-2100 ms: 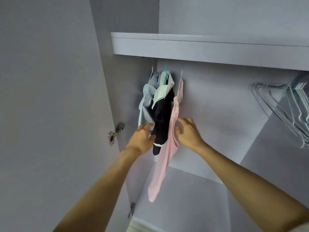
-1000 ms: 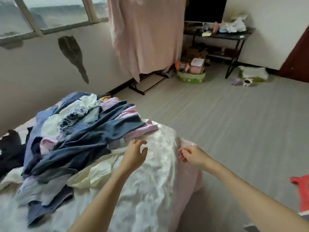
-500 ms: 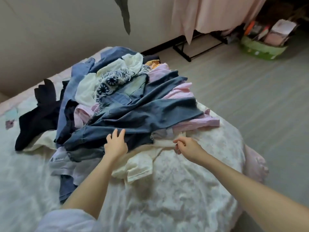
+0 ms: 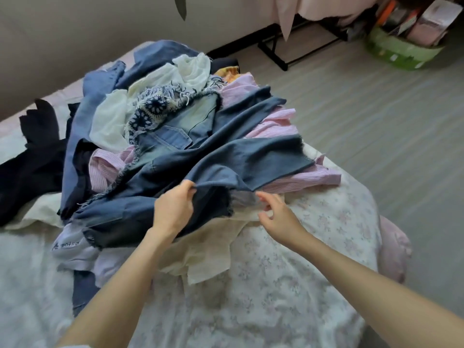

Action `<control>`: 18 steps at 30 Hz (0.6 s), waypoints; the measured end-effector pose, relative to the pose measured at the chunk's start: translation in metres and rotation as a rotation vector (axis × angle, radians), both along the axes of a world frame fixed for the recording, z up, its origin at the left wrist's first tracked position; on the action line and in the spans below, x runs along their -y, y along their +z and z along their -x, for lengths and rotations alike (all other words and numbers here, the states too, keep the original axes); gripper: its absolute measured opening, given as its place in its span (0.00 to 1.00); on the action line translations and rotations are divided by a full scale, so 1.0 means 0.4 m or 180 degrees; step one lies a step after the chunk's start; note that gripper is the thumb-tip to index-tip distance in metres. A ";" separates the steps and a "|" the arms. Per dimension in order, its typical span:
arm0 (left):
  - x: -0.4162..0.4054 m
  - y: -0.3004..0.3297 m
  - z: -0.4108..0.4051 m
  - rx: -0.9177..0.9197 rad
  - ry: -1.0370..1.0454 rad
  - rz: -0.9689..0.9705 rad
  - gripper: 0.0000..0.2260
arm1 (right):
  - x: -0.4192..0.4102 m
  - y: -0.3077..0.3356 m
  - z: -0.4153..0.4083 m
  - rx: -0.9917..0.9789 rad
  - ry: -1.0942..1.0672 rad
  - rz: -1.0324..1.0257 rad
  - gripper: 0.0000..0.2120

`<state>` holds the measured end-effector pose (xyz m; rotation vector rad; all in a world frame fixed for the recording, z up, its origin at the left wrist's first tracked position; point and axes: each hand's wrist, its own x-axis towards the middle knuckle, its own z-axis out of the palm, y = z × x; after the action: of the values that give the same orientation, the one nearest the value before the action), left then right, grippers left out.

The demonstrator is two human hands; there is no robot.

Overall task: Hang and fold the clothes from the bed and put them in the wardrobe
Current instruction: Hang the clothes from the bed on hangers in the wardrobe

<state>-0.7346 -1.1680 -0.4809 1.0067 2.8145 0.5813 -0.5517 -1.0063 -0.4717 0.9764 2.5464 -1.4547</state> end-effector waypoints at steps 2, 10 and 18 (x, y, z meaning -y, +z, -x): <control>-0.025 0.062 -0.093 0.0324 -0.0573 -0.0545 0.06 | -0.001 0.033 0.006 -0.0234 0.0334 -0.0192 0.33; -0.129 0.260 -0.314 0.0360 -0.1391 -0.1176 0.13 | -0.049 0.204 -0.142 -0.0724 0.0537 -0.0259 0.06; -0.241 0.345 -0.484 -0.0471 -0.2030 0.0098 0.13 | -0.112 0.412 -0.478 -0.1170 -0.0937 -0.0256 0.06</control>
<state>-0.5410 -1.0717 -0.3428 1.8803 2.3759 0.3899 -0.3607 -0.9616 -0.3069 1.2447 2.8269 -1.7650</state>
